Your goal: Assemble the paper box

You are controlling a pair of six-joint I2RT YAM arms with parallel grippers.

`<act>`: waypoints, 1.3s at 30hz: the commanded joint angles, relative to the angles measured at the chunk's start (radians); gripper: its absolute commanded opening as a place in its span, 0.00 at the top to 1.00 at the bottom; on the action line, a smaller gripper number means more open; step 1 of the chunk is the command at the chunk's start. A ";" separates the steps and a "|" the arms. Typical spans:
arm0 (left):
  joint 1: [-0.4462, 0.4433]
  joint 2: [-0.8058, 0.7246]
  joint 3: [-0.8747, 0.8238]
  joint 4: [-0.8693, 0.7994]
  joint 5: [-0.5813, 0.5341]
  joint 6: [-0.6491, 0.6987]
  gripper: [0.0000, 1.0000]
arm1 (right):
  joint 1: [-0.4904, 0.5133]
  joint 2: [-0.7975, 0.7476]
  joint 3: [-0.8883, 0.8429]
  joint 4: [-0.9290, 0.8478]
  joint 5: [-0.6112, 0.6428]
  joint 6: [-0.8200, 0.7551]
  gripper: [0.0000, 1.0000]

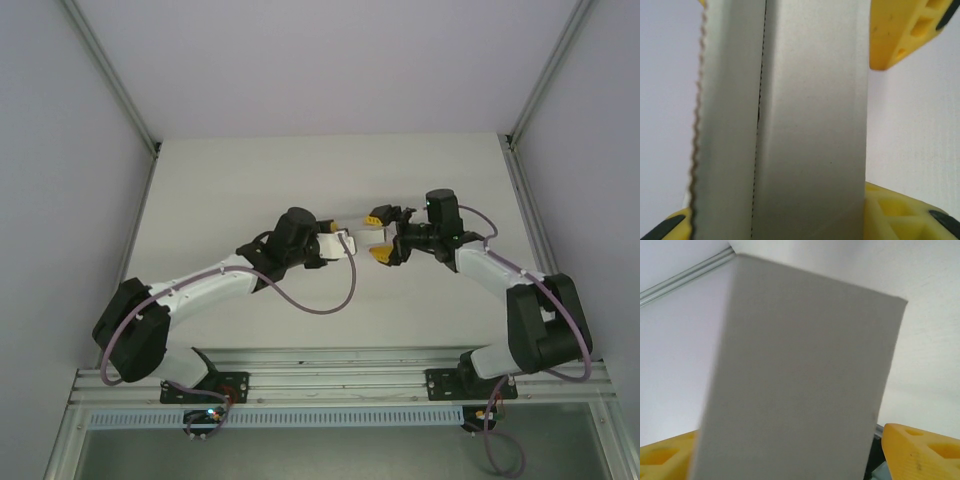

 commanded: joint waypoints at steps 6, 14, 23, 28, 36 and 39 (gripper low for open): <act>0.074 -0.029 0.067 -0.281 0.171 -0.089 0.60 | -0.103 -0.282 0.082 -0.347 0.442 -0.663 0.04; 0.130 0.042 0.147 -0.521 0.355 -0.116 0.58 | -0.088 -0.439 0.043 -0.277 0.271 -1.162 0.06; 0.156 0.175 0.266 -0.659 0.389 -0.112 0.57 | 0.084 -0.341 0.082 -0.415 0.348 -1.386 0.16; 0.155 0.241 0.317 -0.720 0.389 -0.089 0.56 | 0.163 -0.233 0.107 -0.404 0.467 -1.439 0.27; 0.158 0.269 0.321 -0.710 0.392 -0.096 0.57 | 0.196 -0.082 0.170 -0.434 0.495 -1.486 0.50; 0.158 0.264 0.314 -0.703 0.391 -0.094 0.57 | 0.195 -0.074 0.164 -0.436 0.503 -1.497 0.50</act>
